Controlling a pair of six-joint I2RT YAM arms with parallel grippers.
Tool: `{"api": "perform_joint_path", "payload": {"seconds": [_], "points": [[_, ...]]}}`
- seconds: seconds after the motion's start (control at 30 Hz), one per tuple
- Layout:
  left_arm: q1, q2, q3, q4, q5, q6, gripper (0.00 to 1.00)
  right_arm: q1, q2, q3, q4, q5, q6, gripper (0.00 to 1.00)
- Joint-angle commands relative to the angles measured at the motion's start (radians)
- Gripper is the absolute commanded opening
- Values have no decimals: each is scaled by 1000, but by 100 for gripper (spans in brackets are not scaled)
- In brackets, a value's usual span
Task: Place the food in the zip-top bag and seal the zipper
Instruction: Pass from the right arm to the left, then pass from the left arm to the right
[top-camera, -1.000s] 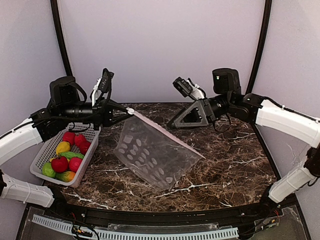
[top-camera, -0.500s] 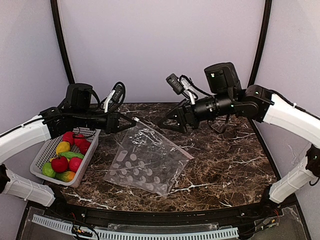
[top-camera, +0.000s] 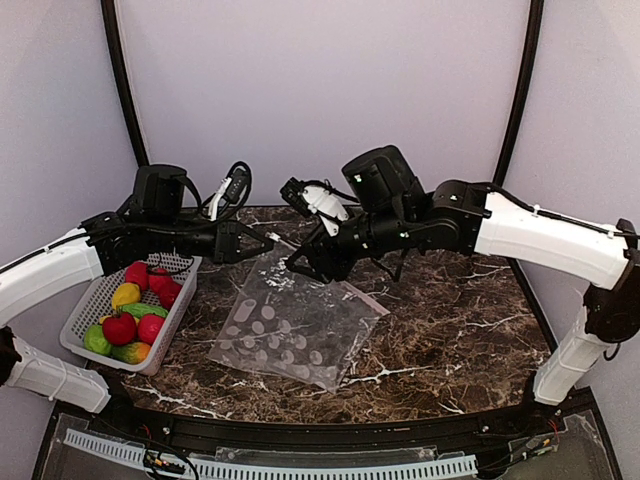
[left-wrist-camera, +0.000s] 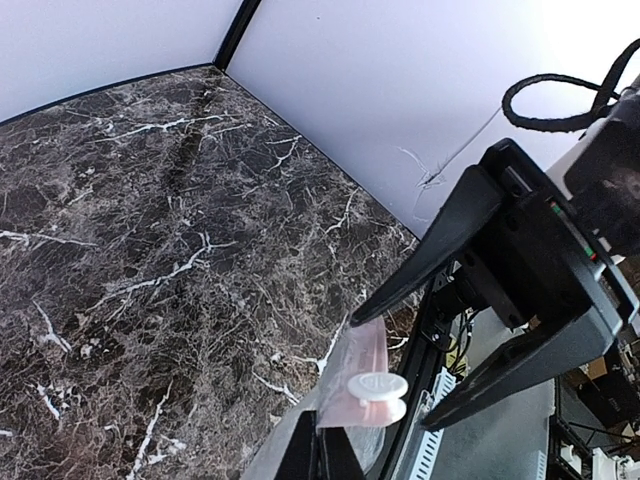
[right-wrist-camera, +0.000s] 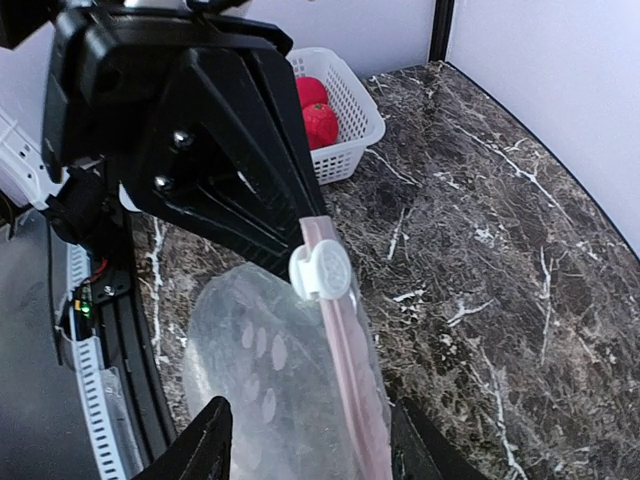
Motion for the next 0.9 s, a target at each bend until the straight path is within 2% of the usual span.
{"api": "perform_joint_path", "payload": {"seconds": [0.0,0.13,0.27,0.57,0.67,0.7,0.77,0.8,0.87], "points": [[-3,-3,19,1,32,2,1,13,38,48,36,135,-42,49],[-2,-5,19,-6,38,8,1,13,54,53,51,196,-49,46],[-3,-2,20,-5,51,13,1,13,71,64,54,171,-69,41],[-3,7,21,-4,70,19,1,14,90,77,51,119,-78,15],[-2,9,22,-8,71,24,1,12,82,76,56,96,-72,0],[-3,8,26,-19,62,33,2,10,78,74,58,73,-72,0],[-2,2,32,-37,33,46,18,2,69,72,55,21,-67,0],[-2,-7,33,-42,10,49,35,-6,66,71,53,-18,-63,0],[-3,-19,36,-43,-4,55,49,-24,57,68,50,-99,-55,0]]}}
